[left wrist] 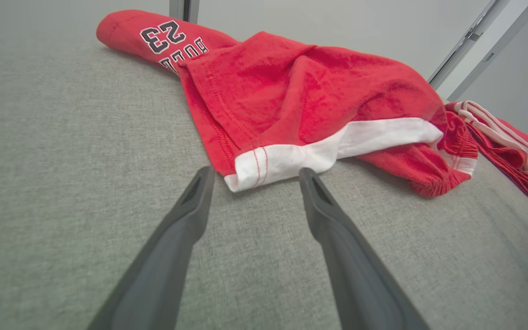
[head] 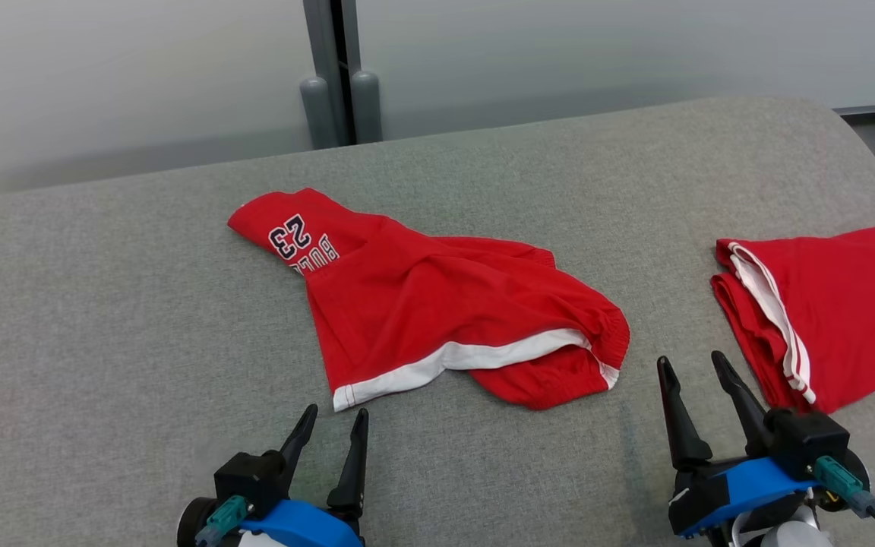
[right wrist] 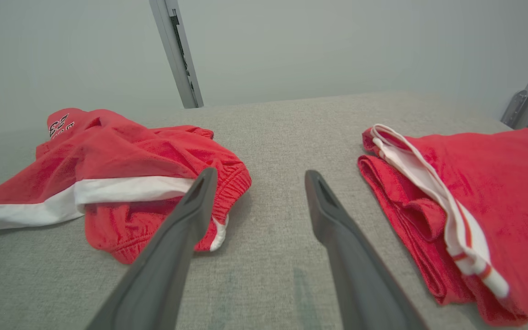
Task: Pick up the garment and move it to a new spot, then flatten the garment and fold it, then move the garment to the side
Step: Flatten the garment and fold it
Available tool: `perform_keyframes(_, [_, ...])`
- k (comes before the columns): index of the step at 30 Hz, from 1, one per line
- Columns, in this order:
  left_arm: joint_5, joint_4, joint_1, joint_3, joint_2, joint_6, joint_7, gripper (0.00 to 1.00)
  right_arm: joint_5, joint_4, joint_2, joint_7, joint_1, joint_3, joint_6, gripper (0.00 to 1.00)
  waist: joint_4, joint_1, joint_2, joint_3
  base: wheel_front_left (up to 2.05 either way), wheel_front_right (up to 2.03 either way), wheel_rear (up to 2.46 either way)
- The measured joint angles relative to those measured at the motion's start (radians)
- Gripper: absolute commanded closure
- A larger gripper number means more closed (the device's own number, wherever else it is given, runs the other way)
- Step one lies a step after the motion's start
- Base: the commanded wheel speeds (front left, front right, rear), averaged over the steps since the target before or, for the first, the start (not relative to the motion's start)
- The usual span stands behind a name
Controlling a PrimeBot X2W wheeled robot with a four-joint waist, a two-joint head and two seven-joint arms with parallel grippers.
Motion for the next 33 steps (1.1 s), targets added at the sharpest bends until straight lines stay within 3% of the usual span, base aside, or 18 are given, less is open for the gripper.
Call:
perform_keyframes(12, [-0.026,0.068,-0.069,-0.002,0.000,-0.005,0.000,0.00,-0.002,-0.015,0.000,0.000,-0.023,-0.009,0.000,0.00,-0.044,-0.0001,0.0000,0.065,0.00,0.00,0.00])
perform_keyframes(13, [-0.031,0.072,-0.075,-0.003,0.000,-0.005,0.000,0.17,-0.002,-0.017,0.000,0.000,-0.026,-0.009,0.000,0.00,-0.044,-0.0001,0.0000,0.067,0.00,0.00,0.00])
perform_keyframes(14, [-0.033,0.075,-0.082,-0.004,0.000,-0.005,0.000,0.75,-0.002,-0.019,0.000,0.000,-0.030,-0.009,0.000,0.00,-0.044,-0.0001,0.0000,0.070,0.00,0.00,0.00])
perform_keyframes(15, [-0.034,0.076,-0.086,-0.004,0.000,-0.005,0.000,1.00,-0.002,-0.019,0.000,0.000,-0.032,-0.010,0.000,0.00,-0.045,-0.0002,0.0000,0.072,0.00,0.00,0.00])
perform_keyframes(21, [-0.036,0.058,-0.097,0.029,-0.001,-0.005,0.000,1.00,0.003,-0.016,0.000,0.000,-0.030,-0.008,0.000,0.00,-0.031,-0.0001,0.0000,0.061,0.00,0.00,0.00])
perform_keyframes(33, [0.012,-0.011,0.021,0.159,0.001,-0.005,0.000,1.00,0.006,0.035,0.000,0.000,0.028,0.066,0.000,0.00,0.073,-0.0003,-0.0001,-0.003,0.00,0.00,0.00])
